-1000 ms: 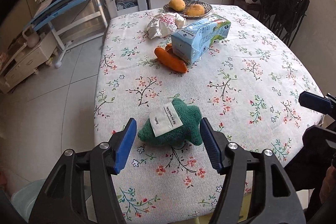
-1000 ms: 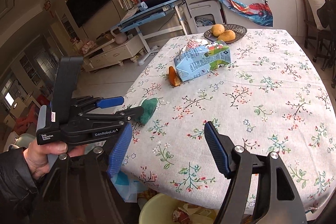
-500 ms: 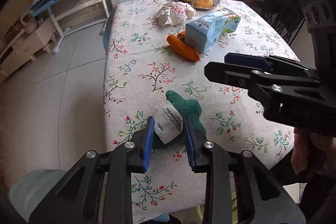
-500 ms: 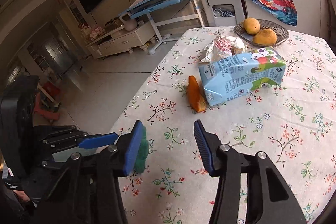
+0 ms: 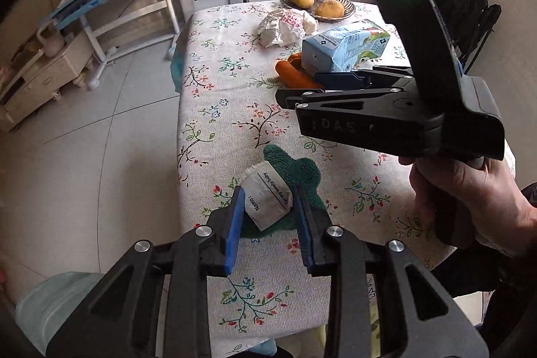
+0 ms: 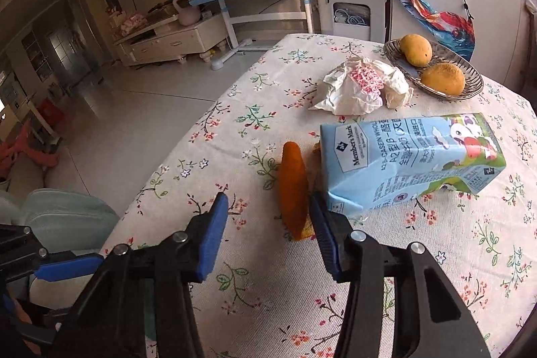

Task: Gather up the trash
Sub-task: 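Grasp the second orange peel with the right gripper while the left holds the green sponge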

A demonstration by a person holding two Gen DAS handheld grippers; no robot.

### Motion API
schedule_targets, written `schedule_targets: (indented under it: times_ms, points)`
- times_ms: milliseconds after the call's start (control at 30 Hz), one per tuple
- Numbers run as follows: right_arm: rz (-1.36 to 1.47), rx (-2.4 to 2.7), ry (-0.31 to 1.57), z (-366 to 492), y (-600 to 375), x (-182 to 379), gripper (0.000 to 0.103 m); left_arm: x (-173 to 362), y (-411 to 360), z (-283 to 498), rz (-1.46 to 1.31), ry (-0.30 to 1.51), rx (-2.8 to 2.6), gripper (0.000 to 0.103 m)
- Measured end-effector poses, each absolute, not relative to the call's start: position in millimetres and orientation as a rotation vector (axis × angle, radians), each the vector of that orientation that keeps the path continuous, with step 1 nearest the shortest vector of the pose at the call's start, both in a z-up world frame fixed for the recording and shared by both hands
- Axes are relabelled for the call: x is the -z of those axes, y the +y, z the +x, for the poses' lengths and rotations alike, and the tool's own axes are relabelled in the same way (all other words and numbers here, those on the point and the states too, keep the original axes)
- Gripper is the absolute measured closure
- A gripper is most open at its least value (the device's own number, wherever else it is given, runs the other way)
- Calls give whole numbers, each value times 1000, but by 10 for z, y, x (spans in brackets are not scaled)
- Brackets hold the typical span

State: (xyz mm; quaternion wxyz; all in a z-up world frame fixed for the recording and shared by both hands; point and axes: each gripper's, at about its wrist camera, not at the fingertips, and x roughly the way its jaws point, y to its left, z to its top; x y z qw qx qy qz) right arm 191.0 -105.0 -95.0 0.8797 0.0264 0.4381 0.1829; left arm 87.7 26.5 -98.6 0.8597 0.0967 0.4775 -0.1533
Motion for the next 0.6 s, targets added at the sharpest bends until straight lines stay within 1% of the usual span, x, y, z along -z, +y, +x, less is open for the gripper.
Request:
schedule_targets:
  times_ms: [33,67,133,200,333,600]
  points:
    - [51,-380,920,1927,-1047,962,61,987,261,879,206,1003,322,75]
    - [52,-382,925,1941,-1047,967,64,991,259,881,207,1004,323,75]
    - [43,-384,926,1924,-1056,960,80,1001,257,884,210,1009,323,74]
    - [37,-396,939,1887,-1061,970,88,1007,266,894,209,1013,326,73]
    - [30,-426,946,1700,-1124,937,91,1054,293,900,203,1033,320,67]
    - [88,-416,968,1271,-1561,914,92,1131,313,896,167,1077,330,58]
